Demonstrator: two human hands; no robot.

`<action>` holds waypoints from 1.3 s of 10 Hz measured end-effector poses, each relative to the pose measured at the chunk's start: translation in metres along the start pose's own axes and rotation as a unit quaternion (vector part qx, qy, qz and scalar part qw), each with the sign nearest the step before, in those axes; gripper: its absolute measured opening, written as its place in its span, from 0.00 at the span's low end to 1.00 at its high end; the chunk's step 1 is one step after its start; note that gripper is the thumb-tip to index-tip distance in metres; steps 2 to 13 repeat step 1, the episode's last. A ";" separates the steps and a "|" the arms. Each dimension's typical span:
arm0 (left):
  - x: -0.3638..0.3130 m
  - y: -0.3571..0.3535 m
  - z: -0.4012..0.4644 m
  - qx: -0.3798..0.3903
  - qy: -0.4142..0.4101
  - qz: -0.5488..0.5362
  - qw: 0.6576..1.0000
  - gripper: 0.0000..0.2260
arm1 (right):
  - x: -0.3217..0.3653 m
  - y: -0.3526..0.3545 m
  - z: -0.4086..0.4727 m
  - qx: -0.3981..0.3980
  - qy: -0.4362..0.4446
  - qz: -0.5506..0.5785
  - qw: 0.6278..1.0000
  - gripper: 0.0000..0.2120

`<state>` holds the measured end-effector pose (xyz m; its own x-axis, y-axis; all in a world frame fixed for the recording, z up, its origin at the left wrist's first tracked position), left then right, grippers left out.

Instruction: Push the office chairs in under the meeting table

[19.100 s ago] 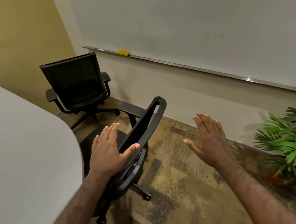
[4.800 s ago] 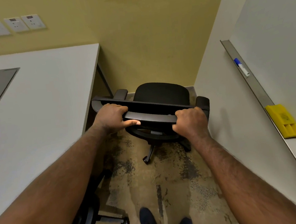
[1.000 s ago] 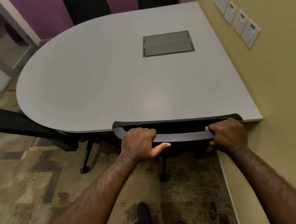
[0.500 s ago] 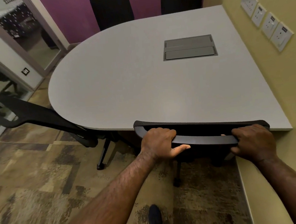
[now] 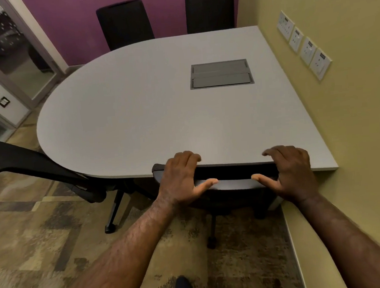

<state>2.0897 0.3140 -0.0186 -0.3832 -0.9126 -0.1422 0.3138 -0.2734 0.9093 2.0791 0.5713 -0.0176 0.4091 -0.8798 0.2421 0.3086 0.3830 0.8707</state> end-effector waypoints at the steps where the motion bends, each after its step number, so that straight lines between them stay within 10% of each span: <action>1: 0.017 0.005 0.019 0.021 0.042 0.011 0.999 0.35 | 0.005 0.001 0.030 0.005 -0.019 -0.009 1.000 0.32; 13: 0.017 0.005 0.019 0.021 0.042 0.011 0.999 0.35 | 0.005 0.001 0.030 0.005 -0.019 -0.009 1.000 0.32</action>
Point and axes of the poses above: each hand's wrist, its own z-axis towards the middle knuckle, its own y-axis out of the back of the hand, x = y × z, the point moved 7 cm from there along z, towards the middle knuckle, and after that the axes turned 3 degrees about z, right-handed, at the moved point
